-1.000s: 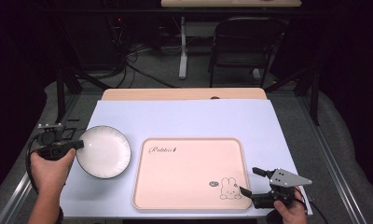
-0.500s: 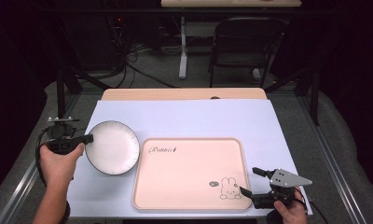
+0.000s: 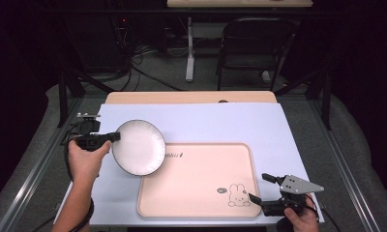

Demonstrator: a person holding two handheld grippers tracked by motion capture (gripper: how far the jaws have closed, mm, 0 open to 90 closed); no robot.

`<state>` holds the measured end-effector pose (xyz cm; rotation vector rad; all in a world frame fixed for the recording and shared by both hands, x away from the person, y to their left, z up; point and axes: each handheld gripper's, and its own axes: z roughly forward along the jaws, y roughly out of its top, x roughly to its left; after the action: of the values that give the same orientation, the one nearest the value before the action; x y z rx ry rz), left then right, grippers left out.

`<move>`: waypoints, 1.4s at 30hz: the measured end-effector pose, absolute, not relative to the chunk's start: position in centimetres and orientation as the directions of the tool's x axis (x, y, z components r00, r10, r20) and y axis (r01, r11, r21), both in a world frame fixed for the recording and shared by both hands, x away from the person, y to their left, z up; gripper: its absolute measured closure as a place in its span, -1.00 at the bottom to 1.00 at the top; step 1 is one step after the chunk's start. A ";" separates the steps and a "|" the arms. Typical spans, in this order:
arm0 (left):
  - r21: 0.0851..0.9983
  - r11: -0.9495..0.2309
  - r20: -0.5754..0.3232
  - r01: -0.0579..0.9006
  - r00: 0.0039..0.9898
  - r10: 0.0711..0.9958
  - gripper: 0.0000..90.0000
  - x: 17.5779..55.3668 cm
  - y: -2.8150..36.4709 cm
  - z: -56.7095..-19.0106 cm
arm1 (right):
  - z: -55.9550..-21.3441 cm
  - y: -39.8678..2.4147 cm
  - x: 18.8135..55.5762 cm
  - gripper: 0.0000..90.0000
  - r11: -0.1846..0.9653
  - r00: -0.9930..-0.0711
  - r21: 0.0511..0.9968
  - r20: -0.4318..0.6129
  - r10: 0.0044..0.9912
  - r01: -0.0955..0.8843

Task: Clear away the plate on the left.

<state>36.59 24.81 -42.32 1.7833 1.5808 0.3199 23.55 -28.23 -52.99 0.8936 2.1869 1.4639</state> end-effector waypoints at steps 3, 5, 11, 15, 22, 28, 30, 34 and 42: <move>0.648 -0.022 -0.273 0.761 0.259 0.926 0.82 37.3 22.7 -42.3 | -53.0 -28.2 23.5 -0.66 0.262 -0.735 0.917 0.048 0.676 0.301; 0.647 -0.041 -0.270 0.761 0.279 0.921 0.82 37.6 21.6 -42.3 | -53.0 -28.3 23.5 -0.66 0.262 -0.735 0.917 0.049 0.676 0.302; 0.640 -0.079 -0.270 0.764 0.320 0.908 0.82 38.4 19.2 -42.4 | -53.0 -28.3 23.5 -0.66 0.261 -0.735 0.918 0.048 0.676 0.300; 0.637 -0.105 -0.271 0.764 0.349 0.897 0.82 38.8 17.6 -42.4 | -53.0 -28.3 23.5 -0.66 0.263 -0.736 0.917 0.048 0.675 0.300; 0.636 -0.142 -0.275 0.759 0.395 0.876 0.82 39.1 15.0 -42.6 | -53.0 -28.3 23.5 -0.66 0.261 -0.736 0.918 0.048 0.675 0.299; 0.630 -0.153 -0.300 0.762 0.420 0.856 0.82 39.1 13.6 -43.0 | -53.0 -28.3 23.5 -0.66 0.261 -0.736 0.917 0.049 0.675 0.301; 0.628 -0.163 -0.300 0.761 0.430 0.851 0.82 39.0 13.2 -43.2 | -53.0 -28.3 23.6 -0.66 0.262 -0.736 0.917 0.049 0.675 0.302; 0.619 -0.183 -0.311 0.764 0.452 0.836 0.82 38.7 12.4 -43.5 | -53.0 -28.3 23.6 -0.66 0.262 -0.736 0.916 0.050 0.675 0.302; 0.609 -0.207 -0.325 0.766 0.479 0.815 0.82 37.8 11.2 -44.3 | -53.0 -28.3 23.5 -0.66 0.259 -0.734 0.917 0.051 0.678 0.302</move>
<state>37.82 11.18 -44.33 1.9909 1.3067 0.0857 23.50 -28.30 -53.02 0.8958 2.1821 1.4682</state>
